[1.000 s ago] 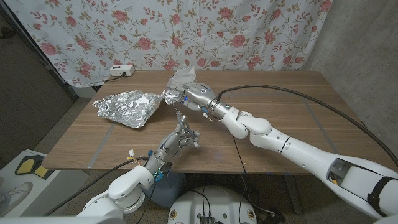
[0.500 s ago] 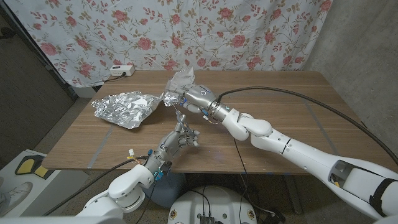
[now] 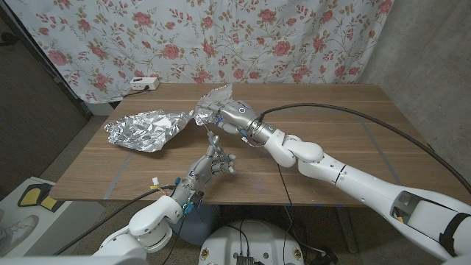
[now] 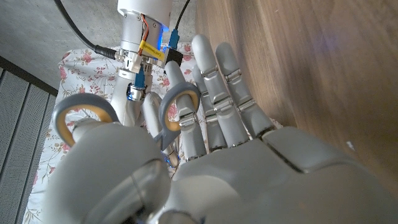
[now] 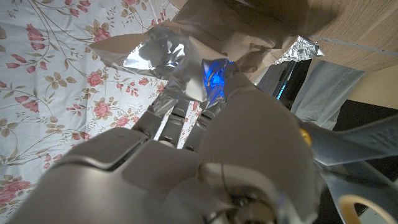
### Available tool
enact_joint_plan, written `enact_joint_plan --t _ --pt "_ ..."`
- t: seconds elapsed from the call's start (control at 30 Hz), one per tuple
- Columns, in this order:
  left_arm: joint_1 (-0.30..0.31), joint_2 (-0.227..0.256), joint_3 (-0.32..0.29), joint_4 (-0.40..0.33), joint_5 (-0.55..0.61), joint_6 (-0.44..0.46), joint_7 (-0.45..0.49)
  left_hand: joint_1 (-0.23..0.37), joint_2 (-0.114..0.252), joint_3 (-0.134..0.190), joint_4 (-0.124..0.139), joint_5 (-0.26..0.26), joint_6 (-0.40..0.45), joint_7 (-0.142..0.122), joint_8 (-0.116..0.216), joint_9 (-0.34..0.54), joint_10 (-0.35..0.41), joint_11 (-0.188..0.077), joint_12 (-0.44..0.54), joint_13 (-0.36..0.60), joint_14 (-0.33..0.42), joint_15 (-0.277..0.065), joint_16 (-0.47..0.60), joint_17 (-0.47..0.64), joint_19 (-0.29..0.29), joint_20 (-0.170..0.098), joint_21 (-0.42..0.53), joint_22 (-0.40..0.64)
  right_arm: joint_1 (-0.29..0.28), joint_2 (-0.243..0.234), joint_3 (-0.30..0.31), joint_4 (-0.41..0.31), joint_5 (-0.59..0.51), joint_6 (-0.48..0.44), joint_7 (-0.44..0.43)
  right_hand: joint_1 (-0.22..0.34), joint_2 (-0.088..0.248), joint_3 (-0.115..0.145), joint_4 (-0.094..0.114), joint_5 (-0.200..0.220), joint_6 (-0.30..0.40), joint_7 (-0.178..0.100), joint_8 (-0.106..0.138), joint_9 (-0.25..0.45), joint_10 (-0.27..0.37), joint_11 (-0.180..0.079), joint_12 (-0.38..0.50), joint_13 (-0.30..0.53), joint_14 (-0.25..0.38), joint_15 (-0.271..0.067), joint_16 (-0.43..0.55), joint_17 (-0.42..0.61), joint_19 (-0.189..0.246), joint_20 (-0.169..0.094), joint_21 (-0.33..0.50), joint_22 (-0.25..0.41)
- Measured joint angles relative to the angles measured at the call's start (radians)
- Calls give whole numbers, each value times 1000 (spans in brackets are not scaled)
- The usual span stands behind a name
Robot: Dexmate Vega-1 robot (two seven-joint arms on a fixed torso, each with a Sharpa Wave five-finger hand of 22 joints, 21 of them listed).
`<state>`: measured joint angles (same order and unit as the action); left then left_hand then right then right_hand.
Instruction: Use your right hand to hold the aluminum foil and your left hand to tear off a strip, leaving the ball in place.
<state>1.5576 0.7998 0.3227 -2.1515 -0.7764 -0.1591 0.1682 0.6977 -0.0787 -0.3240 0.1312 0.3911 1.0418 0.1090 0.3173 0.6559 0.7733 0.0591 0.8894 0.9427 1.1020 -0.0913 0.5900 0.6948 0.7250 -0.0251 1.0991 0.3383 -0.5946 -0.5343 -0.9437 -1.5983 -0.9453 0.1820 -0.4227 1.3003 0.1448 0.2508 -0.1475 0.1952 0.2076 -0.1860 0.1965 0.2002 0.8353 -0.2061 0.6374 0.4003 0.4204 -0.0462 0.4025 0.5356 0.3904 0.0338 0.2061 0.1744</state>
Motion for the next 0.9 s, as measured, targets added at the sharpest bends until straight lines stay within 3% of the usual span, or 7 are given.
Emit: enact_joint_plan --t 0.6,0.77,0.9 --pt "-3 -17 12 12 3 -13 4 12 13 4 4 -8 7 0 -9 9 0 0 0 1 0 0 4 -5 0 0 8 0 -1 2 -7 3 -11 14 -1 0 0 -5 -5 0 9 2 0 0 0 0 7 -5 0 0 -8 5 0 0 0 0" --pt "-5 -19 15 13 4 -15 4 52 72 39 -6 -9 10 -1 -9 9 0 0 0 1 0 0 6 -4 0 1 12 -5 -2 3 -7 3 -14 13 0 0 0 -5 -5 0 9 2 0 0 0 0 8 -5 0 0 -8 5 0 0 0 0" --pt "-5 -22 17 16 5 -19 4 142 183 115 -35 -36 10 0 -16 21 0 0 6 2 -8 8 14 5 -24 10 34 4 -4 2 -7 -2 -15 10 1 0 0 -5 -5 0 9 2 0 0 0 0 8 -5 4 4 -8 5 0 0 0 0"
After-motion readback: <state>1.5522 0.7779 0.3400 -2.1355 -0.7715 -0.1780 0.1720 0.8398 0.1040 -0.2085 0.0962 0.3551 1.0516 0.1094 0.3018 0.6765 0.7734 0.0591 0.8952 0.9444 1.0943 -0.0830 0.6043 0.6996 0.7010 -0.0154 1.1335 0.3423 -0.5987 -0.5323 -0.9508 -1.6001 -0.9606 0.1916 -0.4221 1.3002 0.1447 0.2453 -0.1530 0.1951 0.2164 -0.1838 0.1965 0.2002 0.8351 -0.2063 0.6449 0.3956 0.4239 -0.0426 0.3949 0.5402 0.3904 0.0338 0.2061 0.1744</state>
